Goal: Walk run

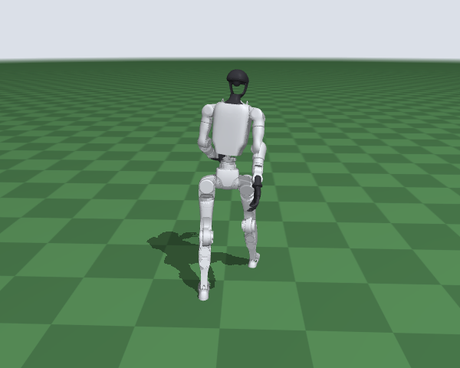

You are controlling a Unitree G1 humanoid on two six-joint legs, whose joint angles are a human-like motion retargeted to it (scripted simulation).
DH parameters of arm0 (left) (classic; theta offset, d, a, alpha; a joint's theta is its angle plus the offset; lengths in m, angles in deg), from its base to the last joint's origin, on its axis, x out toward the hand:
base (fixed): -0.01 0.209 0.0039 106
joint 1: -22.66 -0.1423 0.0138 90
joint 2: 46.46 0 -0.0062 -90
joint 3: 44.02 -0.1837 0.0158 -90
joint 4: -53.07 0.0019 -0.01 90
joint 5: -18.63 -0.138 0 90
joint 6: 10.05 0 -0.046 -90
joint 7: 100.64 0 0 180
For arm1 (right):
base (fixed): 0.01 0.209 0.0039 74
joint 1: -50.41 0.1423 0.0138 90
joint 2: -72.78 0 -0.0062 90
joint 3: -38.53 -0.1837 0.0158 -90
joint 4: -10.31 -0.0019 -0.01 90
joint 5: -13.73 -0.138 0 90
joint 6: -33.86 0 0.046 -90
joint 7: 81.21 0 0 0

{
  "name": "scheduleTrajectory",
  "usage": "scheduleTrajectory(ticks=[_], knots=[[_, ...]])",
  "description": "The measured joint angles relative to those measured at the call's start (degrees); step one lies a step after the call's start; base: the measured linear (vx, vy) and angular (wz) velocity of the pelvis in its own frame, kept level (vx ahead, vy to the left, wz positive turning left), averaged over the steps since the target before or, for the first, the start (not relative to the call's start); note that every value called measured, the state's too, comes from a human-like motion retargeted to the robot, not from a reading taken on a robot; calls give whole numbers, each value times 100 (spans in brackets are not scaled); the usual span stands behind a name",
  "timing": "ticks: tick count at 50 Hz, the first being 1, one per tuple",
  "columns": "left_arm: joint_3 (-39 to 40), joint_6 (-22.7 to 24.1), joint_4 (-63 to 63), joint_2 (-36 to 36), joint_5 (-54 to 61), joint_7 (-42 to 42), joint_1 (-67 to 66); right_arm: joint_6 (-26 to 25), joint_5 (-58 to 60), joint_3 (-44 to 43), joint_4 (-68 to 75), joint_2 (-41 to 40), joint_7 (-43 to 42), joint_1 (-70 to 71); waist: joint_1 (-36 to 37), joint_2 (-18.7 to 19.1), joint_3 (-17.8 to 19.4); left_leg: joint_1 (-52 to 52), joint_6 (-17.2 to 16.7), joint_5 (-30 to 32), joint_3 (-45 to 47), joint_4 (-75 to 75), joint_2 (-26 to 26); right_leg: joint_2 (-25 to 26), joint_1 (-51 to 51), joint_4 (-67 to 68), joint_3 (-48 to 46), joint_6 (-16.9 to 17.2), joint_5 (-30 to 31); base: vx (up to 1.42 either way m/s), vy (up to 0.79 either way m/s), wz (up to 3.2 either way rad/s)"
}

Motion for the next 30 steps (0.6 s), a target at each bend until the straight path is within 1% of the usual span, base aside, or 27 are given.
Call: scheduleTrajectory(ticks=[2,3,5,7,8,10,13,15,17,19,22,25,27,30], knots=[[138,56,-111,59,-103,-79,-54,-22,39,-27,-25,30,35,88,-2,70,-79,35,-128,79,83,59,86,66,81,20,-242,-115,198,56,-41,-20],[235,84,-177,98,-165,-114,-116,-58,35,-49,-55,32,22,151,-43,106,-111,63,-200,176,104,96,148,78,131,-12,-562,-98,299,54,-44,-13],[512,126,-310,228,-304,-148,-300,-152,-8,-106,-126,16,-88,328,-144,199,-164,101,-394,570,129,191,311,339,207,-62,-349,-333,200,66,-56,-20],[806,179,-434,464,-426,-173,-536,-243,-123,-154,-169,3,-252,624,-244,296,-210,84,-661,1250,144,351,463,517,290,-68,-160,-417,11,50,-31,-32],[886,216,-492,591,-440,-234,-662,-263,-190,-184,-183,2,-330,785,-314,329,-229,65,-792,1683,154,459,530,548,361,-71,-294,-439,-70,54,-26,-25],[923,293,-610,777,-357,-434,-873,-216,-344,-228,-219,-3,-471,1115,-416,316,-268,0,-959,2589,152,817,556,588,533,-93,-405,-587,-203,68,-36,-24],[950,352,-744,767,-220,-632,-970,189,-688,-74,-305,-94,-583,1592,-386,56,-375,-389,-1012,3686,198,1905,334,475,771,-53,-349,-774,-428,54,-38,-31],[955,367,-741,683,-247,-663,-952,464,-844,163,-394,-188,-542,1867,-357,-159,-462,-813,-909,4249,250,2848,220,394,943,-8,-258,-892,-596,51,-42,-2],[938,359,-673,642,-272,-674,-828,473,-787,393,-508,-233,-366,2222,-298,-278,-508,-1331,-846,4157,344,3649,250,375,1101,4,-302,-981,-742,51,-36,13],[928,319,-616,677,-223,-682,-753,371,-567,605,-652,-228,-126,2587,-253,-311,-563,-1836,-745,3642,355,4166,242,407,1258,-11,-382,-1038,-880,59,-27,8],[857,343,-634,743,-77,-728,-808,313,-219,811,-993,-216,45,3001,-76,-319,-628,-2478,-658,2926,449,4297,122,510,1480,-17,-376,-1126,-1057,62,-22,-24],[841,375,-712,763,-115,-678,-919,379,-180,914,-1450,-280,-15,3292,233,-375,-636,-2997,-481,2378,618,3724,10,651,1701,7,-284,-1229,-1237,55,-23,-45],[882,366,-761,752,-241,-613,-971,488,-286,934,-1812,-357,-69,3441,414,-383,-580,-3225,-303,2249,730,3015,-6,824,1869,15,-283,-1321,-1355,52,-24,-33],[969,350,-829,772,-414,-580,-1064,676,-473,920,-2329,-472,-177,3617,641,-346,-457,-3425,-133,2293,624,1703,-143,1143,2160,16,-319,-1458,-1540,59,-23,-26]])
